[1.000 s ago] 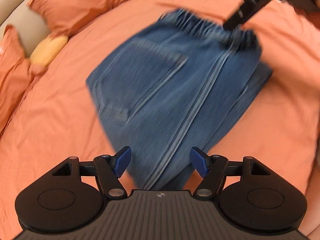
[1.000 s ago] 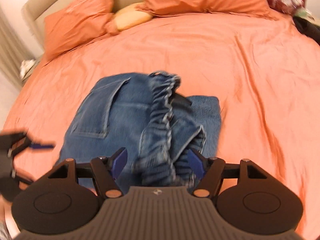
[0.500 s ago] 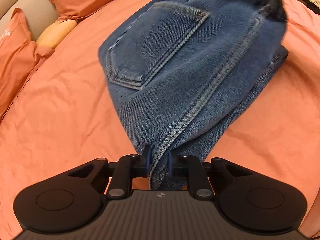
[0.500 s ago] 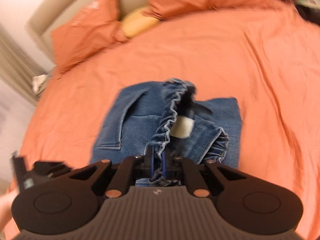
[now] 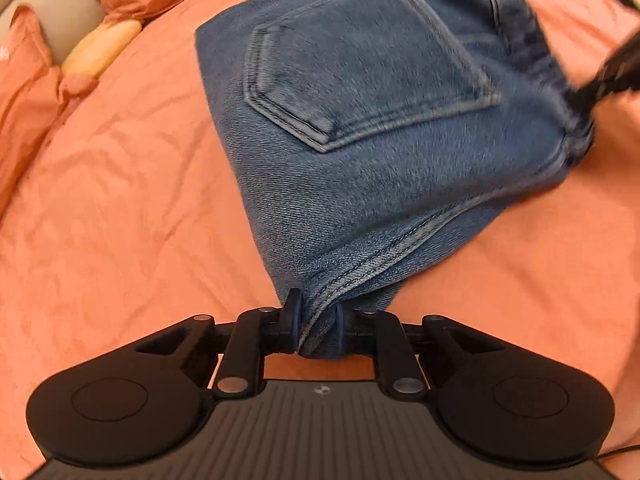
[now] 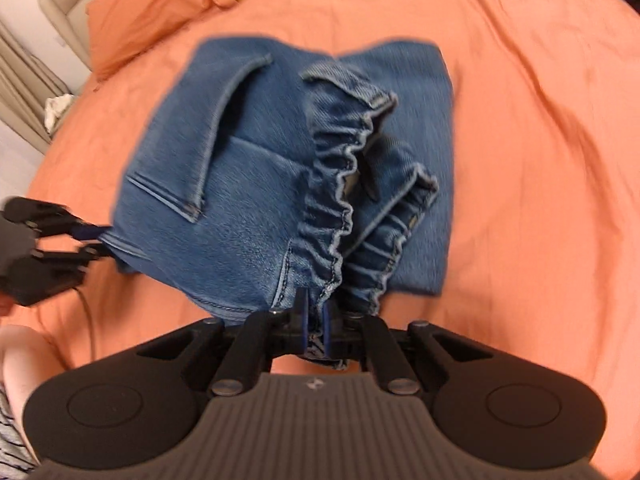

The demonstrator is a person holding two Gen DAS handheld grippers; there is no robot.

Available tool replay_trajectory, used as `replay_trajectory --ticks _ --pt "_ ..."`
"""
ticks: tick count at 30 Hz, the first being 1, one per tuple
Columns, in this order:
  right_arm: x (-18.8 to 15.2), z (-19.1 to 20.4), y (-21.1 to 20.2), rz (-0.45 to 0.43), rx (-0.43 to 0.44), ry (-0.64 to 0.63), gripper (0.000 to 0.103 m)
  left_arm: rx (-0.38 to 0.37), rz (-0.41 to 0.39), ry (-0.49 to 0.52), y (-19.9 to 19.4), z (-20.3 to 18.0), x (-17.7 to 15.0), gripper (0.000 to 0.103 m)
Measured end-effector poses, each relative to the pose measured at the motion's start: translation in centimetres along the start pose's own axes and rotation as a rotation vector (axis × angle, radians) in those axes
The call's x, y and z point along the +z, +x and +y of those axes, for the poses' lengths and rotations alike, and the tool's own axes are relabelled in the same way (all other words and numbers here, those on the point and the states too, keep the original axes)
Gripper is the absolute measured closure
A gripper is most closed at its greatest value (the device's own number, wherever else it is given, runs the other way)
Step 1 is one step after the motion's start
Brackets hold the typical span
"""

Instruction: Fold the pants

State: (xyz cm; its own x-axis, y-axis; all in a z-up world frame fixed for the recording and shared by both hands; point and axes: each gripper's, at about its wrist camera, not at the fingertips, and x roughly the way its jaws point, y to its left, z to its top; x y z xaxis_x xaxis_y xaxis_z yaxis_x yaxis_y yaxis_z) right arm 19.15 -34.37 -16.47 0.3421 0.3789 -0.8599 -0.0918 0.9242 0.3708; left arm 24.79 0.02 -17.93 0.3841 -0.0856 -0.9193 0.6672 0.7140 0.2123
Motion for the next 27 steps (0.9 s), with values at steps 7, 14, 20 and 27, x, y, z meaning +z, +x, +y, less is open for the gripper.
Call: replay_trajectory --ticks 7,14,20,27 --pt "-0.4 -0.6 -0.3 -0.024 0.015 0.021 0.101 -0.055 -0.148 -0.073 -4.4 0.8 0.9 0.084" --pt "-0.8 -1.0 -1.6 -0.050 0.031 0.066 0.099 -0.024 0.048 -0.100 2.3 -0.7 1.5 0.101" --pt "-0.8 -1.4 -2.5 -0.059 0.023 0.106 0.085 -0.017 0.035 -0.071 1.1 -1.1 1.8 0.101" --pt "1.1 -4.2 -4.2 -0.116 0.105 0.314 0.043 -0.056 -0.039 -0.052 -2.2 -1.1 3.5 0.089"
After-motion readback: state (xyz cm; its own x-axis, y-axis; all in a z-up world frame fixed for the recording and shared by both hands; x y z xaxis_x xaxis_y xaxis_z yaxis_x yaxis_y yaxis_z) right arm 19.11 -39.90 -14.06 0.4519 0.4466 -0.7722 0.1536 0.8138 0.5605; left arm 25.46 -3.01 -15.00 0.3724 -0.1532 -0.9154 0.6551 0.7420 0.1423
